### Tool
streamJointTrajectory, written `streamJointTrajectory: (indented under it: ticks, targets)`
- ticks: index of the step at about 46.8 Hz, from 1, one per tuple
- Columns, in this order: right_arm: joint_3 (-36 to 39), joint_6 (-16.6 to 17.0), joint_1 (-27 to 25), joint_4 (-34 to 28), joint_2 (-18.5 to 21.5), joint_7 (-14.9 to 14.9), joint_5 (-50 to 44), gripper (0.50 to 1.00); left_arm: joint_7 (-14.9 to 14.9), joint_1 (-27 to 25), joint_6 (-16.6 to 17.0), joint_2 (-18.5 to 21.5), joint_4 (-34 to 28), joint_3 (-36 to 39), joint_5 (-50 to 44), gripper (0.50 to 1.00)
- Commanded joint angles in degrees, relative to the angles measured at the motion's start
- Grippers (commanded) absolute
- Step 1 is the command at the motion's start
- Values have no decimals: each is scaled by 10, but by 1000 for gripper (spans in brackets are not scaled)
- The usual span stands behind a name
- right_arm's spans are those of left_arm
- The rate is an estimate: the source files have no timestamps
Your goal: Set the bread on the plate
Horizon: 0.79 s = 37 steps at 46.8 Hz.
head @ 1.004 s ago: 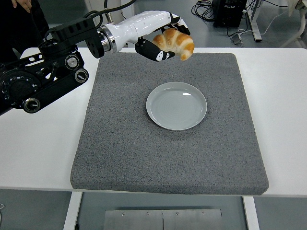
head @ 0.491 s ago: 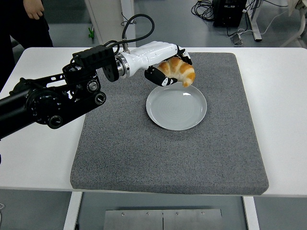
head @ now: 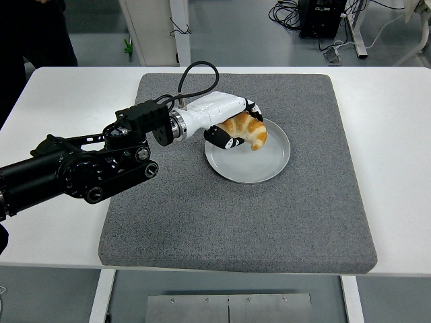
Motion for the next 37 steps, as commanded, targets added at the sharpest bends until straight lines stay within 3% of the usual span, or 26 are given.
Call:
streamJointTrajectory:
  ticks: [1, 11, 22, 37]
  targets:
    - [0, 1, 0, 0, 0, 0, 0, 1000, -1, 3, 0, -6, 10, 0, 0, 596]
    - [0, 1, 0, 0, 0, 0, 0, 1000, -14, 9, 26, -42, 58, 24, -3, 599]
    - [0, 0, 0, 0, 0, 0, 0, 1000, -19, 25, 28, -68, 80, 24, -7, 604]
    - [0, 1, 0, 0, 0, 0, 0, 1000, -19, 26, 34, -68, 84, 24, -8, 613]
